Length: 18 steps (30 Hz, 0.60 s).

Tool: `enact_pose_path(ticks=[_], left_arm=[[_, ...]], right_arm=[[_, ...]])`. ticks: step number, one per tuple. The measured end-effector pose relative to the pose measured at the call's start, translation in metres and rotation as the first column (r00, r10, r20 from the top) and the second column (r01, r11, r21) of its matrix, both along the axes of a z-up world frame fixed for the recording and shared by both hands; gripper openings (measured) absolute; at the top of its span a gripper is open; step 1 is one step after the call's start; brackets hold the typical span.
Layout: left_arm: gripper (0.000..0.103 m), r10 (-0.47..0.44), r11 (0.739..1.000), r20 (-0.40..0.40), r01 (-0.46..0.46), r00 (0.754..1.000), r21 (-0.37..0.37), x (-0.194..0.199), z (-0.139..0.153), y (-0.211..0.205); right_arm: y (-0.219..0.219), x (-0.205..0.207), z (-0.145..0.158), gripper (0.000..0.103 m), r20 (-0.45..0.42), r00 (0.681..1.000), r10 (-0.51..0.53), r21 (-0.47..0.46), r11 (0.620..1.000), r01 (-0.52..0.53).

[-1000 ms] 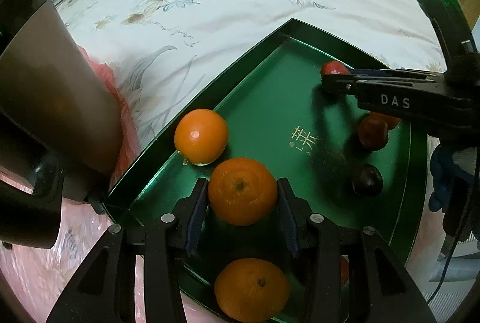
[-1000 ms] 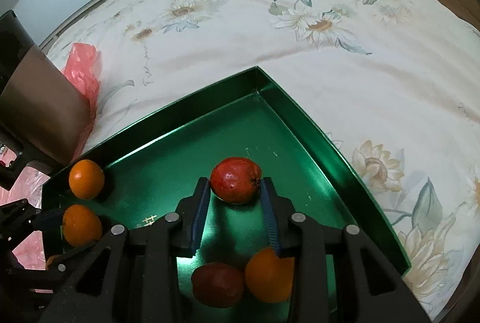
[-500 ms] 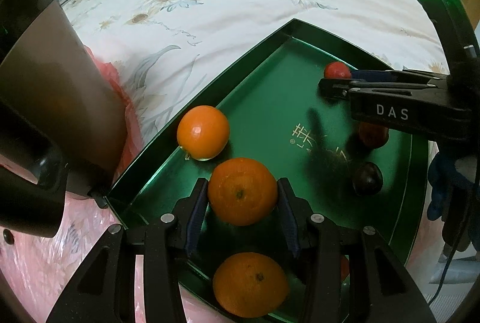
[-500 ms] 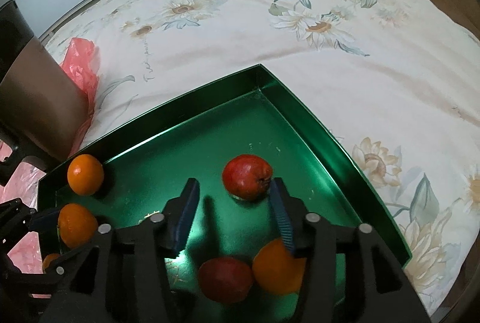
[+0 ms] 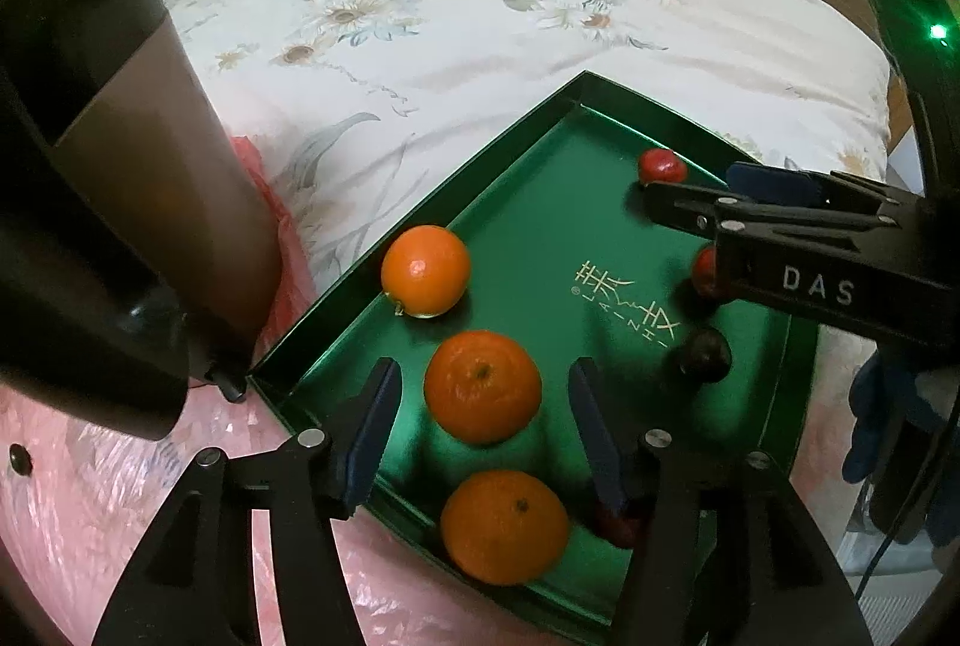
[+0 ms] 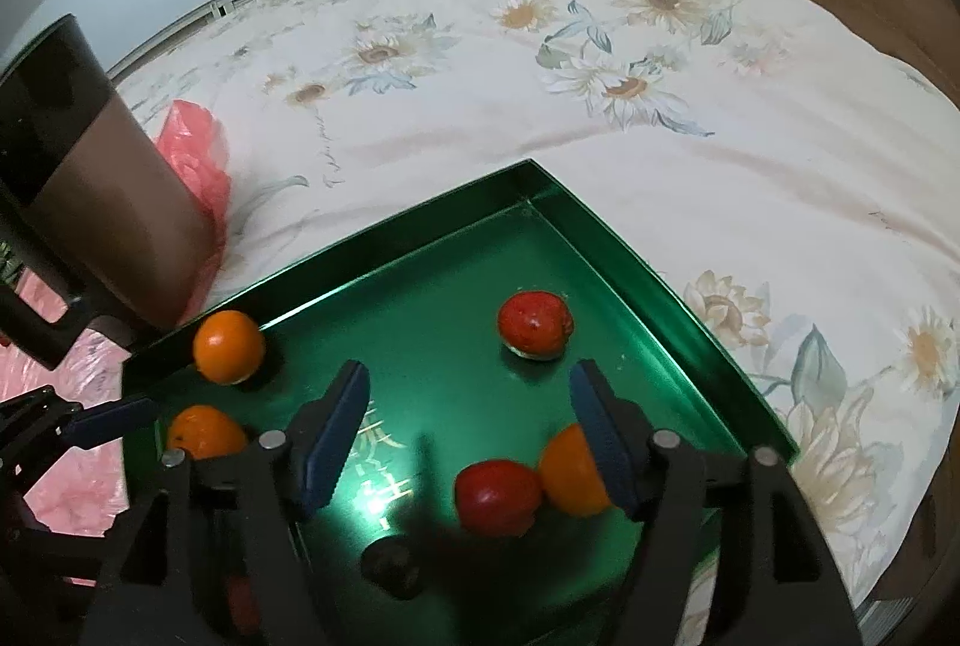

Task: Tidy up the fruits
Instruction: 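Lower the orange and apple into the green box and open both tools, then move both open tools back over the remaining fruit on the sheet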

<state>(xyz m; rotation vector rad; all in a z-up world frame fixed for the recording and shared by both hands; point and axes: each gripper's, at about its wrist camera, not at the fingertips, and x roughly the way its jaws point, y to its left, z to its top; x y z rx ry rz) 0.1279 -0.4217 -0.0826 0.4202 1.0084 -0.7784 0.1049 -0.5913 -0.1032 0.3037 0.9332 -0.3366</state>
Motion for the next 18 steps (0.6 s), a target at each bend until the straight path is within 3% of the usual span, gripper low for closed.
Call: enact_pose_path(ticks=[18], left_arm=[[0.057,0.017,0.999,-0.02,-0.017,1.0,-0.026,-0.009,0.024,0.044]], right_arm=[[0.052,-0.017,0.019,0.103,0.009,1.0,0.005,-0.022,1.0,-0.005]])
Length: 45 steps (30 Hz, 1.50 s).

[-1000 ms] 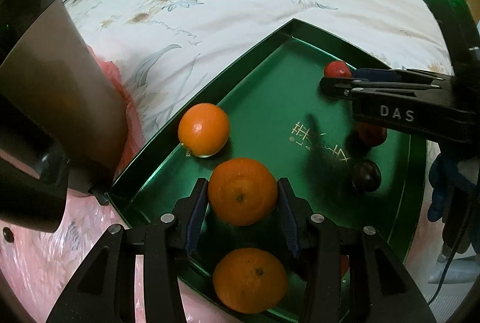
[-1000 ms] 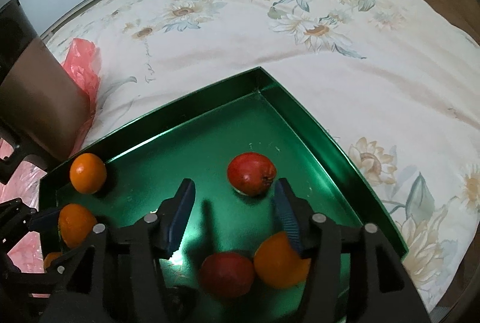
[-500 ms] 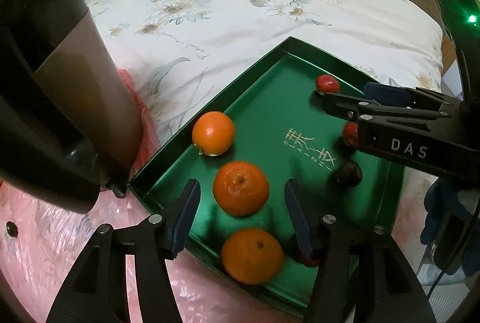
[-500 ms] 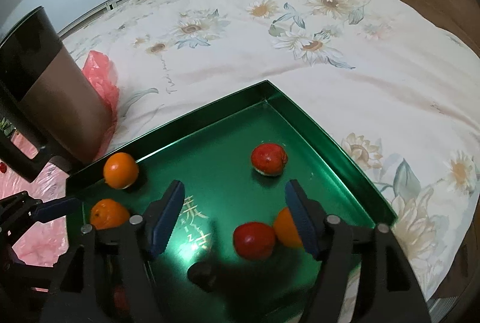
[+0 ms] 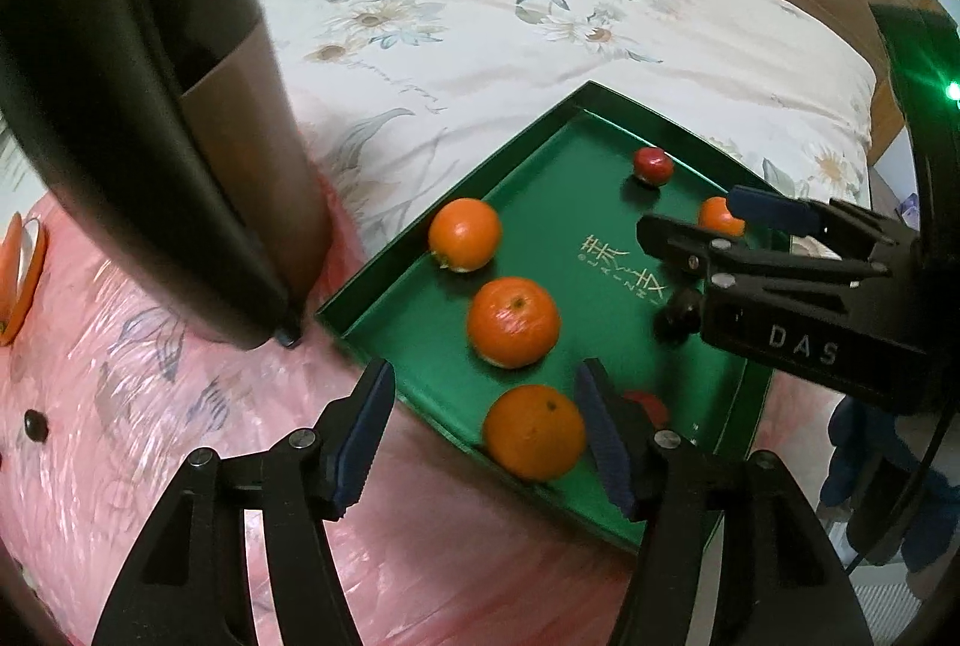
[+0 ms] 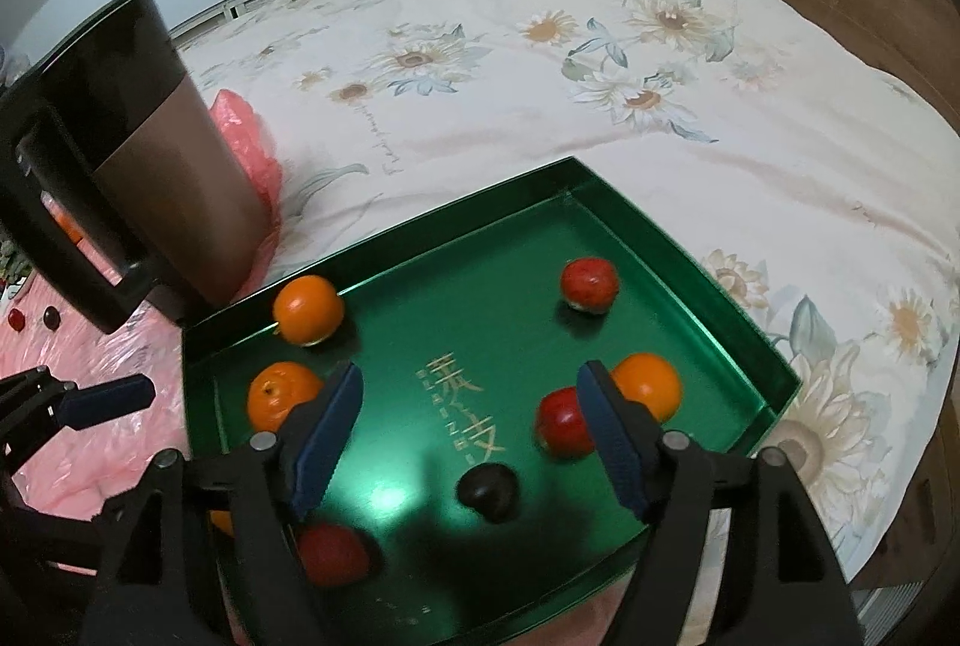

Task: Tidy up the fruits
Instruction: 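Move both open tools back over the remaining fruit on the sheet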

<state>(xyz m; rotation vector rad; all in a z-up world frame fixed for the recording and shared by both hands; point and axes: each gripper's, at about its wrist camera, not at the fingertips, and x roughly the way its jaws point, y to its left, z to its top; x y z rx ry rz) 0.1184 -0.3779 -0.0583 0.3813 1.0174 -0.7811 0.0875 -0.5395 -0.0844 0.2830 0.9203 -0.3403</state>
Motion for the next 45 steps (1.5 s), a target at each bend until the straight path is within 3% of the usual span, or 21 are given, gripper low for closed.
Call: enact_pose_path(ticks=[10,28,37,45], left_arm=[[0.057,0.032,0.999,0.014,-0.032,0.999,0.002,0.0,0.006,0.034],[0.057,0.142,0.987,0.05,-0.145,0.989,0.069,0.0,0.004,0.108],[0.057,0.212,0.972,0.104,-0.221,0.972,0.081,0.008,0.012,0.147],[0.057,0.282,0.952,0.09,-0.29,0.955,0.095,0.018,0.014,0.183]], right_arm=[[0.04,-0.002,0.003,0.103,-0.022,0.999,0.043,-0.022,0.999,-0.043],[0.102,-0.019,0.01,0.103,-0.052,0.99,0.132,-0.039,0.99,-0.135],[0.137,-0.02,0.02,0.103,-0.058,0.978,0.201,-0.044,0.978,-0.203],[0.167,-0.015,0.027,0.103,-0.041,0.965,0.259,-0.026,0.965,-0.26]])
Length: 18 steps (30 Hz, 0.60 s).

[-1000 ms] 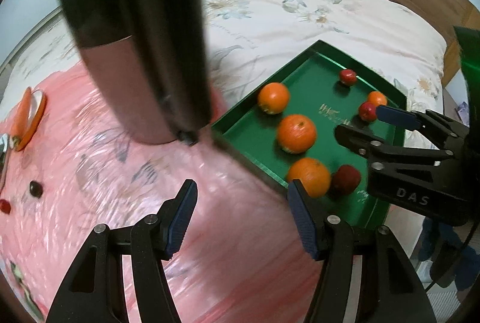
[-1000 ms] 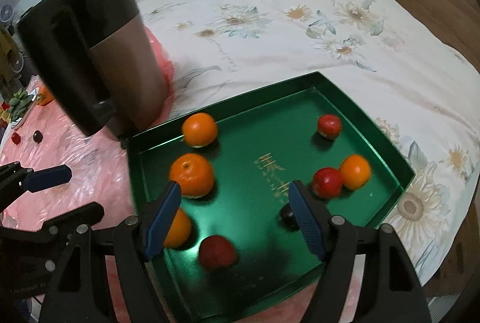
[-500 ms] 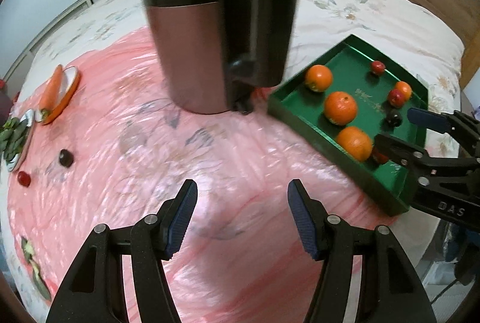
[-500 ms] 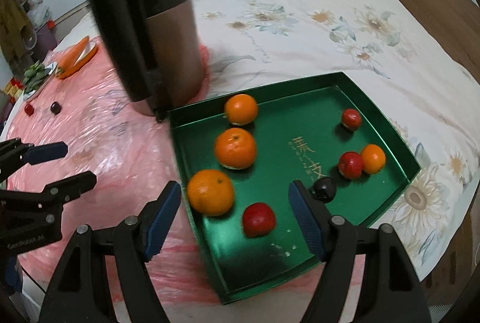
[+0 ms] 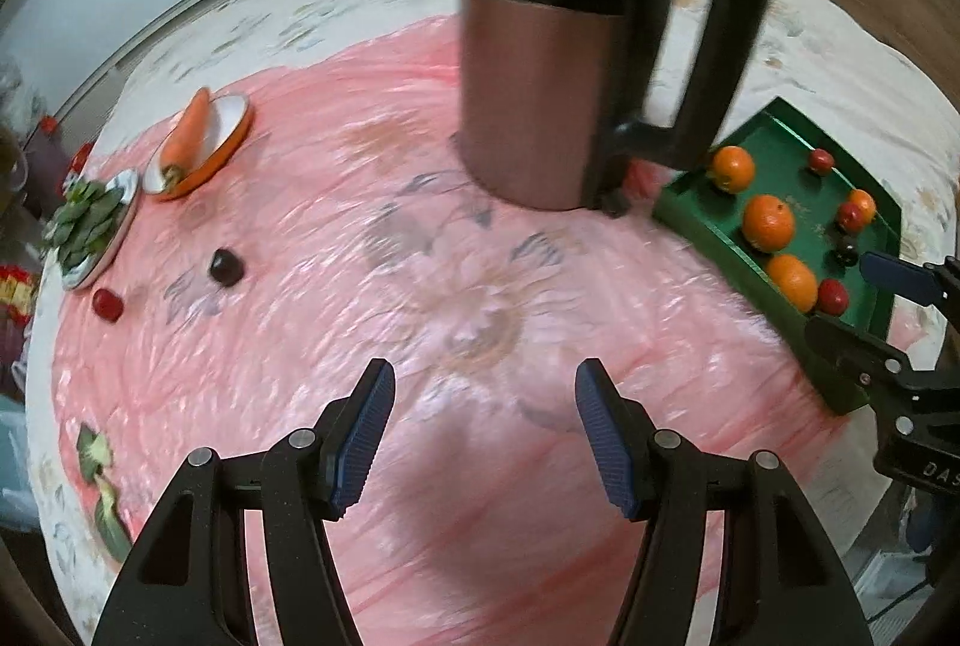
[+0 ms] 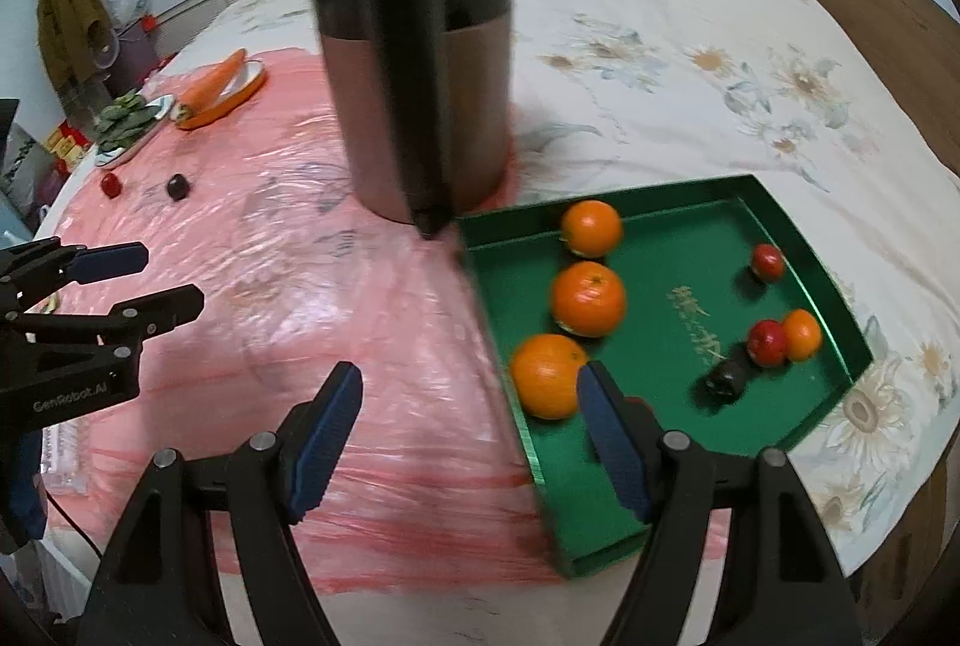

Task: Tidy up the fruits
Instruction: 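Move both open tools back over the remaining fruit on the sheet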

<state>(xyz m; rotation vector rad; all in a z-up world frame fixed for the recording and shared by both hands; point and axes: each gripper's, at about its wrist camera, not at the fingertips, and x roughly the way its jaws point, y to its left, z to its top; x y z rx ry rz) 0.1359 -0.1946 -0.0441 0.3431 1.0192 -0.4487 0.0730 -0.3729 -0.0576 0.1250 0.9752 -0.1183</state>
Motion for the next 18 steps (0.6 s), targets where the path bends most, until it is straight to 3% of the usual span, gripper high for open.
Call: enact_pose_path(ticks=[18], left_arm=[[0.057,0.226,0.974,-0.016,-0.225,0.974,0.035,0.052,-0.01,0.11]], right_arm=[[0.102,0.058,0.003,0.103,0.049,0.971,0.236,0.076,0.968,-0.239]])
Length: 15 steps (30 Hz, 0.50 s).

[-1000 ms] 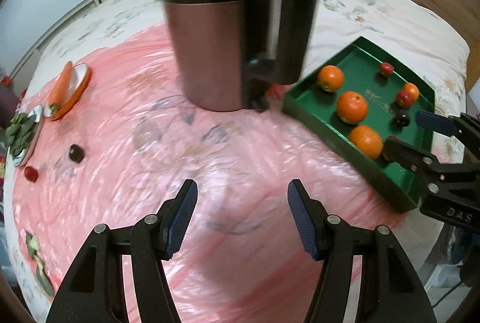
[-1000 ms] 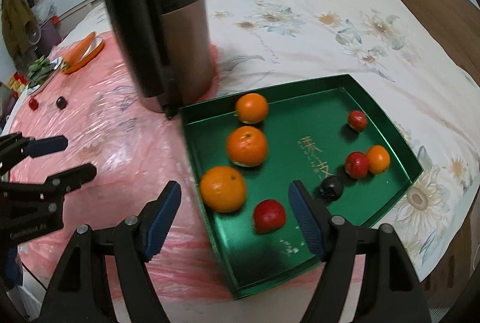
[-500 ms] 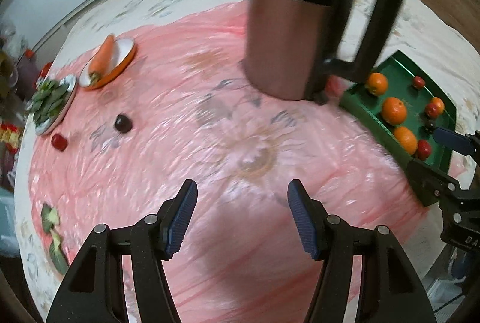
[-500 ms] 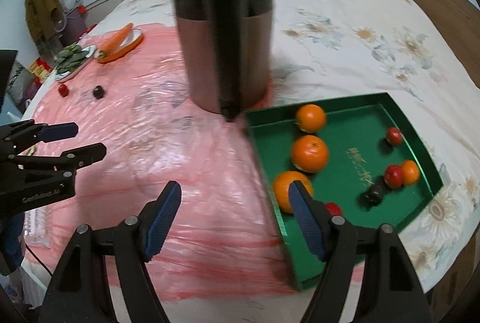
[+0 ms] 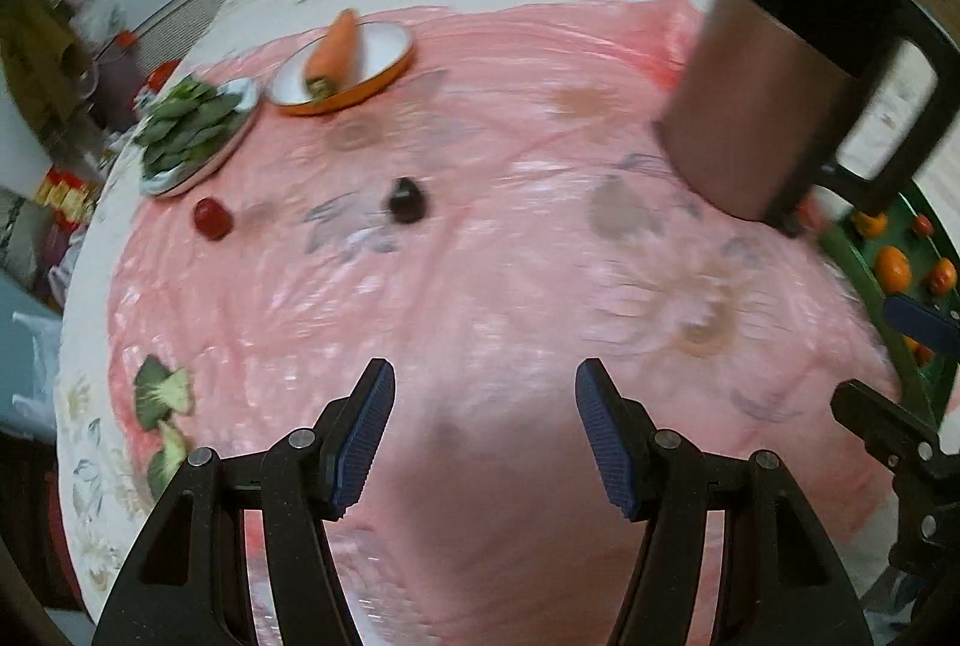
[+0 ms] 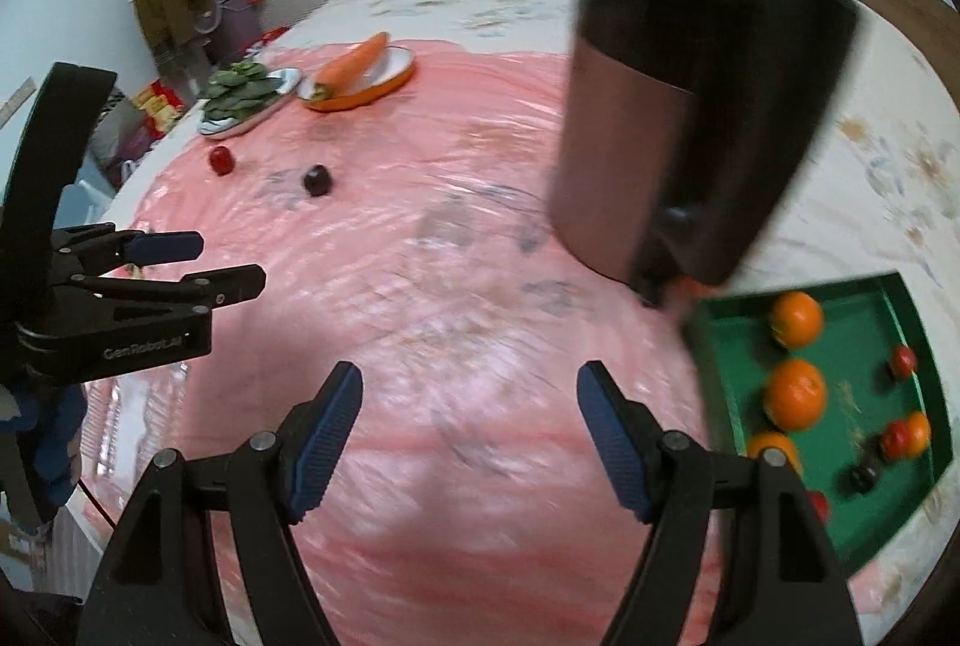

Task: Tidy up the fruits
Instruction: 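Move both open tools back over the remaining fruit on the sheet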

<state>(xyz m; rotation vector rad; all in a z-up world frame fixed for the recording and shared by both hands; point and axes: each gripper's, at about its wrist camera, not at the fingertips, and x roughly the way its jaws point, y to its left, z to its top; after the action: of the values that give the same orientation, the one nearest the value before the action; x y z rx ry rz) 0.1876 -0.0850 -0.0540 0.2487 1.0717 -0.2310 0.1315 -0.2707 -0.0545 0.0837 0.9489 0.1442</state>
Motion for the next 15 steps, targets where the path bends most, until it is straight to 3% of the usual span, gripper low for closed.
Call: enact_pose_path(ticks=[15], left_arm=[[0.057,0.215,0.976,0.033,-0.213,0.976,-0.052,0.073,0.0,0.129]], right_arm=[[0.093,0.086,-0.007,0.103,0.043,0.985,0.165,0.106,0.98,-0.169]])
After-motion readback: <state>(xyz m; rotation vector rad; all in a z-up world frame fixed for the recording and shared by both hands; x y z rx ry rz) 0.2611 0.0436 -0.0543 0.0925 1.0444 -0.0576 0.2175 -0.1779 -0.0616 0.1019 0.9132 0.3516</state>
